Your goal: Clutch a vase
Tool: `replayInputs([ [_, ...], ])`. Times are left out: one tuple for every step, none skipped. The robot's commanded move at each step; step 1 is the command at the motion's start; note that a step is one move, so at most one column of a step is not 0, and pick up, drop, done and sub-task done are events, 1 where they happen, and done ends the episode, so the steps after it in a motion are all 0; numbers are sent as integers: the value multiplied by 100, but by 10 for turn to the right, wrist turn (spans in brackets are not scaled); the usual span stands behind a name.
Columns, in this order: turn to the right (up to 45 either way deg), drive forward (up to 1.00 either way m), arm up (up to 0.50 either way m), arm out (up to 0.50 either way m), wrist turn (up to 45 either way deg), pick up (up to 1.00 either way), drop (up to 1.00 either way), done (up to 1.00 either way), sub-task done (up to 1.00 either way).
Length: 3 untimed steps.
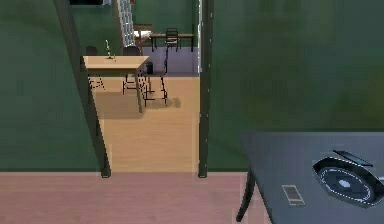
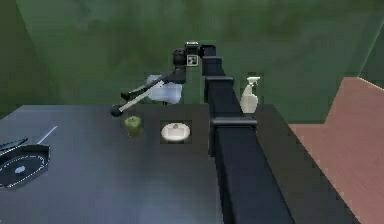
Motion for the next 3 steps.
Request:
replayInputs([
  [0, 0, 0, 0, 450, 0, 0, 0, 0],
  [0, 0, 0, 0, 360, 0, 0, 0, 0],
  [0, 0, -30, 0, 0, 0, 0, 0, 0],
])
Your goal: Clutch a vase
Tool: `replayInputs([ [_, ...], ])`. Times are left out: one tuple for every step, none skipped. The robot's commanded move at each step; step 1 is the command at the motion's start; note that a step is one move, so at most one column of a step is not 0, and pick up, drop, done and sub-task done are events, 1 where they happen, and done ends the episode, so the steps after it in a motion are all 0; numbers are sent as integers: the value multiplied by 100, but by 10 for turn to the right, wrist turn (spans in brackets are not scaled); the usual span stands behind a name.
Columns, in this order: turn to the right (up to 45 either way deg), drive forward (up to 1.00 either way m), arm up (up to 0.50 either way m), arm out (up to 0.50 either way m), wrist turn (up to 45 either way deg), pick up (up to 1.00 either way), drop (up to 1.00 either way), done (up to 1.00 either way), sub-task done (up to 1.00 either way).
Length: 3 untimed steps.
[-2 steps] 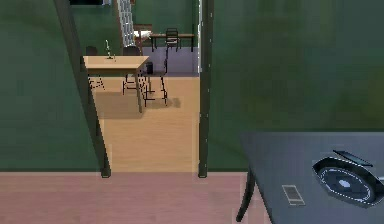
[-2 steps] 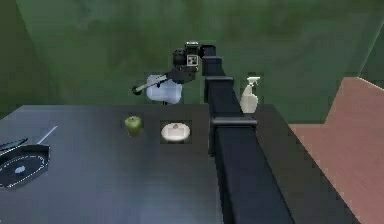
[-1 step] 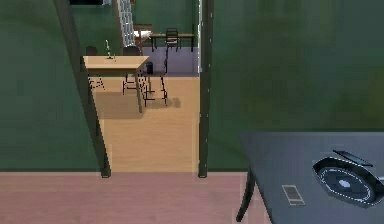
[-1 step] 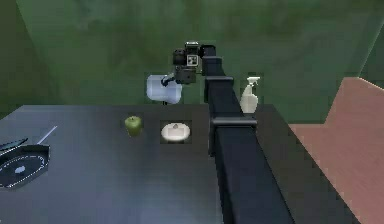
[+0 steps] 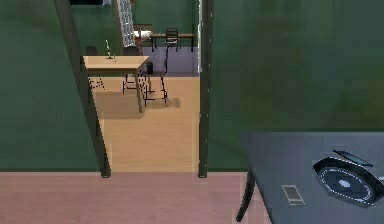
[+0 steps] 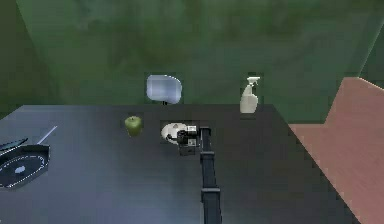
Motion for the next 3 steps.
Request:
replayInputs([
  [0, 0, 0, 0, 0, 100, 0, 0, 0],
  [0, 0, 10, 0, 0, 0, 0, 0, 0],
  [0, 0, 0, 0, 0, 0, 0, 100, 0],
])
